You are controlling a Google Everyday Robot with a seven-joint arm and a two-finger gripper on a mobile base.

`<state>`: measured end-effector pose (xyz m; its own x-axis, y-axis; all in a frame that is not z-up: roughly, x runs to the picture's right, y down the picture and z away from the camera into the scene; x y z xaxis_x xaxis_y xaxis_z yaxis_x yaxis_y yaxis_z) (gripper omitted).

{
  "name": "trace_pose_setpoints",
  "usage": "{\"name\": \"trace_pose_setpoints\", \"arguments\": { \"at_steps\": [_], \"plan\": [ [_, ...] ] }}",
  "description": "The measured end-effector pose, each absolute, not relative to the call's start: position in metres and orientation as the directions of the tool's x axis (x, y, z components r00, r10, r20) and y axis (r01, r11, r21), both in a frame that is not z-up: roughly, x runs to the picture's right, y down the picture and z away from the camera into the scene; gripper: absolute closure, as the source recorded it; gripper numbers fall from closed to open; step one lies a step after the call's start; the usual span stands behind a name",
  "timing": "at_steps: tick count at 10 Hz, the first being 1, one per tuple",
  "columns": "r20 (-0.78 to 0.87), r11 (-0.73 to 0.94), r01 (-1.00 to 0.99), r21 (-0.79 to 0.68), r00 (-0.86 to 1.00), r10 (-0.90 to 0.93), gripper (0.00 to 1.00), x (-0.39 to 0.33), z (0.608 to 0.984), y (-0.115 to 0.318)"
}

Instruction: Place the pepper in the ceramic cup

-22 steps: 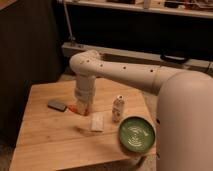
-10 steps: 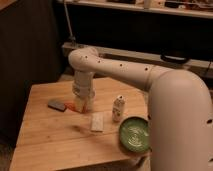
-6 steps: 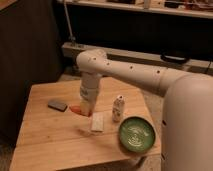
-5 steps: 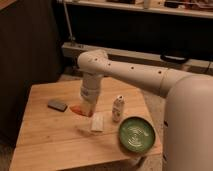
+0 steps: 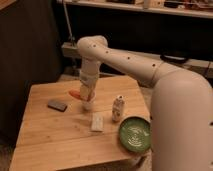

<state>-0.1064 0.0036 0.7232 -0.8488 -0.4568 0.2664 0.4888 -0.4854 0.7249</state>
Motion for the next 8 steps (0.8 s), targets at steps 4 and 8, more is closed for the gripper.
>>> {"name": "trace_pose_setpoints", "arguments": {
  "at_steps": [4, 8],
  "plan": [
    [0.203, -0.524, 0.483, 0.701, -0.84, -0.503, 1.0, -0.111, 0.73, -0.032],
    [0.129, -0.552, 0.44, 0.708, -0.849, -0.512, 1.0, -0.092, 0.726, -0.022]
  ]
}}
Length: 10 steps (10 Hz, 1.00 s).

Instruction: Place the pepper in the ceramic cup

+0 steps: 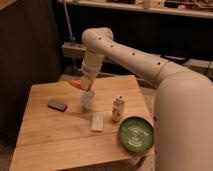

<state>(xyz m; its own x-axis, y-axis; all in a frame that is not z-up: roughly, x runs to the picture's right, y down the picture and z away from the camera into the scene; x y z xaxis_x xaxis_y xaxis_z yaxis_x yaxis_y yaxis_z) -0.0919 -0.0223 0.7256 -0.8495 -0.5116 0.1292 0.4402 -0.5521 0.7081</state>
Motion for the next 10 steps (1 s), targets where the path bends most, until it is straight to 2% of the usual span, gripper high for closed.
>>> {"name": "trace_pose_setpoints", "arguments": {
  "at_steps": [10],
  "plan": [
    [0.004, -0.573, 0.31, 0.759, -0.882, -0.471, 1.0, -0.079, 0.758, -0.001]
  ]
}}
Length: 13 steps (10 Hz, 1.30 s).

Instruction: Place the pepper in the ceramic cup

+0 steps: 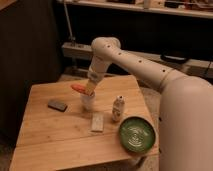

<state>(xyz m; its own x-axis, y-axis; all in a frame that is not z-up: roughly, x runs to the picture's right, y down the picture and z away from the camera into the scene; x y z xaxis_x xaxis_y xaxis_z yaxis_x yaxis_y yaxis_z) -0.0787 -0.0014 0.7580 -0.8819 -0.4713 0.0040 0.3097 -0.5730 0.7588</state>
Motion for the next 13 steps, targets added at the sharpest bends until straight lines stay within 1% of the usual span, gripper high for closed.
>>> {"name": "trace_pose_setpoints", "arguments": {
  "at_steps": [4, 7, 9, 10, 11, 12, 13],
  "plan": [
    [0.018, -0.578, 0.307, 0.756, -0.893, -0.45, 0.99, -0.078, 0.768, -0.004],
    [0.034, -0.582, 0.313, 0.751, -0.898, -0.44, 0.74, -0.073, 0.776, -0.011],
    [0.039, -0.584, 0.311, 0.75, -0.902, -0.431, 0.5, -0.069, 0.783, -0.015],
    [0.036, -0.585, 0.308, 0.75, -0.903, -0.429, 0.43, -0.071, 0.785, -0.016],
    [0.036, -0.582, 0.305, 0.754, -0.903, -0.427, 0.4, -0.072, 0.787, -0.011],
    [0.035, -0.583, 0.308, 0.751, -0.902, -0.431, 0.45, -0.069, 0.79, -0.008],
    [0.038, -0.583, 0.312, 0.75, -0.9, -0.434, 0.52, -0.068, 0.793, -0.007]
  ]
}}
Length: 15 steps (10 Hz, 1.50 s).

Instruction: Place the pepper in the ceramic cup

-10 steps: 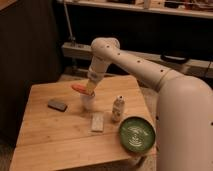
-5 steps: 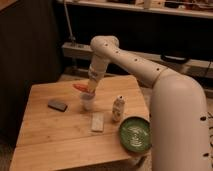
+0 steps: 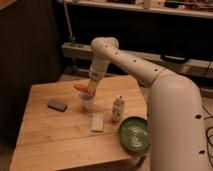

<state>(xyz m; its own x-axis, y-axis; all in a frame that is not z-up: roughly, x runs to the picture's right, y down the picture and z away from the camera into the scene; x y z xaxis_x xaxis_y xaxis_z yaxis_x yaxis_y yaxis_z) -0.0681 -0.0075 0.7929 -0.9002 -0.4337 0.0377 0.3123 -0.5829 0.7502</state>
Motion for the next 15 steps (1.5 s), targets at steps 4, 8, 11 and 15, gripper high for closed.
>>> {"name": "trace_pose_setpoints", "arguments": {
  "at_steps": [4, 8, 11, 15],
  "plan": [
    [0.037, -0.578, 0.311, 0.754, -0.9, -0.435, 0.9, -0.0658, 0.7992, -0.0049],
    [0.035, -0.573, 0.309, 0.759, -0.899, -0.437, 0.9, -0.0641, 0.8015, -0.0044],
    [0.039, -0.566, 0.312, 0.763, -0.897, -0.441, 0.58, -0.0628, 0.8018, -0.0041],
    [0.036, -0.56, 0.306, 0.77, -0.897, -0.44, 0.21, -0.0645, 0.8033, -0.0041]
  ]
}}
